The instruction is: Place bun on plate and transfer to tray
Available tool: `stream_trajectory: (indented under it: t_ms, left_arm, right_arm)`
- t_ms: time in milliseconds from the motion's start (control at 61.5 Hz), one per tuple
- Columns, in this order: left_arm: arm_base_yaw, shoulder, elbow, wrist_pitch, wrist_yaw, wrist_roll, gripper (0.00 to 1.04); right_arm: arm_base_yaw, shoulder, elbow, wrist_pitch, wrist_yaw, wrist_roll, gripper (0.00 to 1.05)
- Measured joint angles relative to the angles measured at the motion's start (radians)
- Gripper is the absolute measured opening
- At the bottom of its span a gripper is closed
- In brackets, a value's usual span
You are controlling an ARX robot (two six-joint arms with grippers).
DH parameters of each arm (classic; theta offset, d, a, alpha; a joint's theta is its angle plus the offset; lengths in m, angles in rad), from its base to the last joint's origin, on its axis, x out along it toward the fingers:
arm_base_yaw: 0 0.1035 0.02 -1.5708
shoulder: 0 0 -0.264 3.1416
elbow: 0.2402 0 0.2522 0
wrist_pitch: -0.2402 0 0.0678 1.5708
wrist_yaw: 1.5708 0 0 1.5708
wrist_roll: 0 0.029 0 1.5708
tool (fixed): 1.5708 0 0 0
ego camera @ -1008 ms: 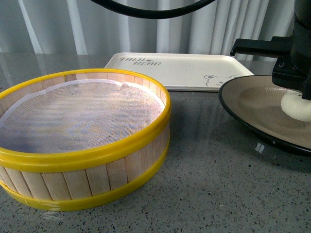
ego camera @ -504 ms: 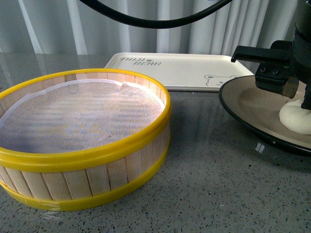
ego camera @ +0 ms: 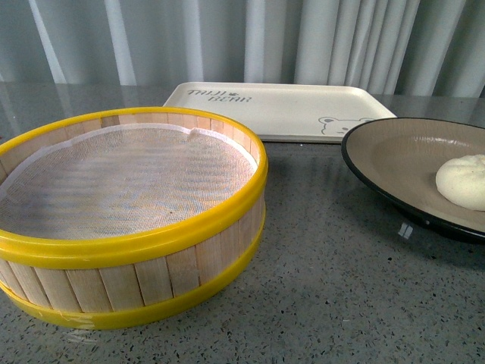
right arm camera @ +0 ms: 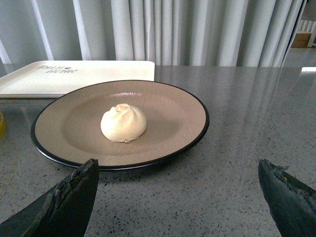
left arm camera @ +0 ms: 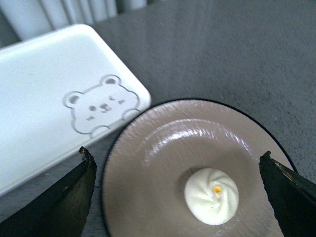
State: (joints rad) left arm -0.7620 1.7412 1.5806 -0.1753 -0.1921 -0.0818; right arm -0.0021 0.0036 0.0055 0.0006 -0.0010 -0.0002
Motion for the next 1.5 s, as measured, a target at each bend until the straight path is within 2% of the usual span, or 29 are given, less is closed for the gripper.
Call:
stream_trajectory:
  t_ms: [163, 309, 439, 536, 601, 634, 683, 715, 764, 861, 1073, 1365, 1495]
  left_arm:
    - [0.056, -0.214, -0.225, 0.093, -0.068, 0.038, 0.98]
    - [0.102, -0.473, -0.497, 0.096, -0.133, 0.073, 0.98]
    - [0.160, -0.588, -0.608, 0.056, -0.145, 0.073, 0.98]
    - [0.243, -0.663, -0.675, 0.051, -0.157, 0.072, 0.97]
    - [0.285, -0.719, -0.790, 0.270, -0.231, 0.077, 0.85]
    - [0.317, -0.757, -0.856, 0.365, -0.212, 0.077, 0.79]
    - [0.355, -0.800, -0.917, 0.430, -0.175, 0.077, 0.73]
    - [0.397, -0.850, -0.983, 0.477, -0.146, 0.077, 0.65]
    - [0.425, -0.886, -1.028, 0.497, -0.129, 0.077, 0.59]
    - [0.489, -0.956, -1.141, 0.531, -0.087, 0.076, 0.40]
    - [0.565, -1.057, -1.292, 0.562, 0.008, 0.074, 0.04]
    - [0.650, -1.194, -1.426, 0.566, 0.087, 0.077, 0.04]
    - [0.741, -1.254, -1.466, 0.544, 0.186, 0.077, 0.04]
  right_arm:
    - [0.000, 0.000, 0.000, 0.000, 0.000, 0.000, 0.96]
    - [0.000, 0.000, 0.000, 0.000, 0.000, 0.000, 0.96]
    - [0.000, 0.000, 0.000, 0.000, 0.000, 0.000, 0.96]
    - [0.000, 0.000, 0.000, 0.000, 0.000, 0.000, 0.96]
    - [0.000, 0.000, 0.000, 0.000, 0.000, 0.000, 0.96]
    - [0.000, 0.000, 0.000, 0.000, 0.000, 0.000, 0.96]
    - [0.000, 0.000, 0.000, 0.000, 0.001, 0.000, 0.96]
    - [0.000, 0.000, 0.000, 0.000, 0.000, 0.000, 0.96]
    - [0.000, 0.000, 0.000, 0.000, 0.000, 0.000, 0.96]
    - [0.000, 0.000, 0.000, 0.000, -0.001, 0.000, 0.96]
    - [0.000, 0.000, 0.000, 0.000, 0.000, 0.000, 0.96]
    - [0.000, 0.000, 0.000, 0.000, 0.000, 0.000, 0.96]
    - [0.000, 0.000, 0.000, 0.000, 0.000, 0.000, 0.96]
